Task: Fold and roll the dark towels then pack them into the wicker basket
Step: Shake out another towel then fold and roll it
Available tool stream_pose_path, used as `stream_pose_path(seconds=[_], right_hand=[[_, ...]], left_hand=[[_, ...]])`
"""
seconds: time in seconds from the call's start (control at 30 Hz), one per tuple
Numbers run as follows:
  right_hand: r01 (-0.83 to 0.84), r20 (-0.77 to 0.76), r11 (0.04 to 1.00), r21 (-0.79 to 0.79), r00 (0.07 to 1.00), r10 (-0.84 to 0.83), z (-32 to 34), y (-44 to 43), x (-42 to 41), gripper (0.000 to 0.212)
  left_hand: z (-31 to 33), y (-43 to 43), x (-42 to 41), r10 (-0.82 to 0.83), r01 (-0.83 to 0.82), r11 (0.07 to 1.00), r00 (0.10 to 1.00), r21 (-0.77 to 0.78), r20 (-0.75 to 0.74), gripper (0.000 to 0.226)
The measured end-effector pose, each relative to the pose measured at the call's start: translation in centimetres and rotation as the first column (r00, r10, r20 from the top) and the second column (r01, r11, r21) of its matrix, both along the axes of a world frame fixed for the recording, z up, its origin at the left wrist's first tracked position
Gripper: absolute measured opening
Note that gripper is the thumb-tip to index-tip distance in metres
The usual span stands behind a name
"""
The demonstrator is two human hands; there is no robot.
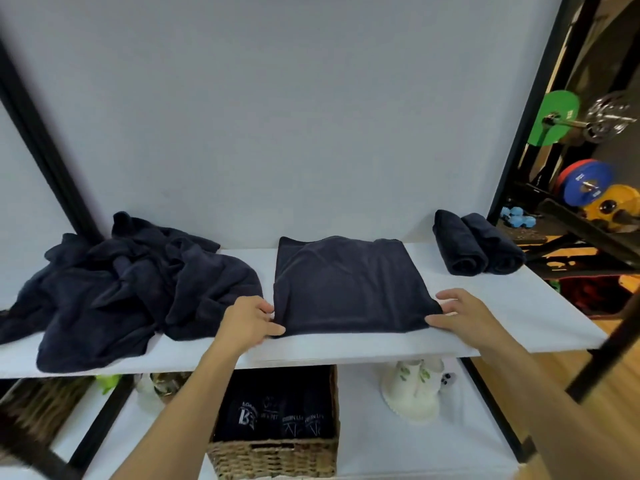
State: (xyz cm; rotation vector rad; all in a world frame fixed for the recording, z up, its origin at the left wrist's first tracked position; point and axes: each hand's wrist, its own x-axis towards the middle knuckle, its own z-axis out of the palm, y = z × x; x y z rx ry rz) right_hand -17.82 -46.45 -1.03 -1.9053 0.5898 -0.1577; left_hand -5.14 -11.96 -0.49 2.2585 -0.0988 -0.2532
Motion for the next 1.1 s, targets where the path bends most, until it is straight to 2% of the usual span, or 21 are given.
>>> stream_pose_path(seconds=[0.1, 0.13, 0.23, 0.33, 0.37, 0.43, 0.5, 0.57, 0.6, 0.7, 0.77, 0.87, 1.0, 1.1], right_hand=[[0.062, 0.027, 0.998, -0.01, 0.998, -0.061, 0.0, 0.3, -0.6, 0.033], [0.071, 0.014, 0.997, -0.021, 0.997, -0.07, 0.0, 0.2, -0.7, 0.028], [0.094, -0.051, 0.995, 0.029, 0.994, -0.092, 0.3, -0.4, -0.9, 0.02], [0.059, -0.089, 0.996, 0.06, 0.995, -0.054, 0.1, -0.8, -1.0, 0.016], [0.039, -0.095, 0.997, 0.062, 0.995, -0.033, 0.1, -0.7, -1.0, 0.012], [0.013, -0.107, 0.998, 0.054, 0.994, -0.007, 0.0, -0.4, -0.9, 0.009], [-0.011, -0.119, 1.0, 0.005, 0.993, 0.011, 0.3, -0.2, -0.9, 0.012], [-0.028, -0.088, 0.998, -0.064, 0.996, 0.022, 1.3, -0.3, -0.7, 0.017], [-0.022, -0.045, 0.996, -0.088, 0.999, 0.018, 2.3, -0.3, -0.5, 0.017], [0.035, 0.162, 0.995, -0.095, 0.987, -0.019, 7.0, -0.6, 1.0, 0.012], [0.08, 0.3, 0.997, 0.004, 0.951, -0.078, 10.9, -1.1, 2.5, 0.025], [0.076, 0.443, 0.992, 0.098, 0.889, -0.112, 16.6, -1.7, 4.7, 0.013], [0.043, 0.551, 0.986, 0.163, 0.825, -0.127, 22.2, -2.1, 7.3, 0.005], [-0.055, 0.613, 0.965, 0.256, 0.781, -0.118, 24.6, -2.6, 9.1, 0.001]], left_hand=[[-0.9, 0.3, -0.5, 0.032, -0.035, 0.999, 0.992, 0.022, 0.119, 0.013], [-1.0, 0.3, -0.7, 0.051, -0.048, 0.999, 0.989, -0.023, 0.136, 0.009], [-0.8, 0.8, -1.3, 0.13, -0.09, 0.946, 0.985, -0.311, 0.109, 0.007], [-0.6, 1.4, -1.8, 0.069, -0.045, 0.891, 0.997, -0.451, 0.037, 0.012], [-0.8, 1.6, -1.8, 0.021, -0.009, 0.907, 0.999, -0.421, 0.026, 0.013], [-1.5, 1.6, -1.7, -0.061, 0.073, 0.975, 0.996, -0.209, 0.064, 0.015], [-1.9, 1.5, -1.4, -0.093, 0.096, 0.995, 0.984, -0.014, 0.154, 0.014], [-1.2, 1.4, -0.9, -0.107, 0.102, 0.994, 0.966, 0.033, 0.236, 0.019], [-0.4, 1.4, -0.5, -0.094, 0.101, 0.995, 0.961, -0.014, 0.258, 0.022], [4.4, 1.0, 0.7, 0.069, 0.009, 0.952, 0.967, -0.305, 0.245, 0.01], [8.5, 0.5, 1.9, 0.159, -0.031, 0.876, 0.961, -0.481, 0.227, 0.009], [14.4, -0.1, 3.6, 0.22, -0.008, 0.744, 0.947, -0.668, 0.234, 0.004], [20.3, -0.8, 4.9, 0.223, 0.063, 0.612, 0.943, -0.788, 0.248, 0.009], [23.1, -0.9, 5.7, 0.123, 0.175, 0.65, 0.936, -0.74, 0.33, 0.034]])
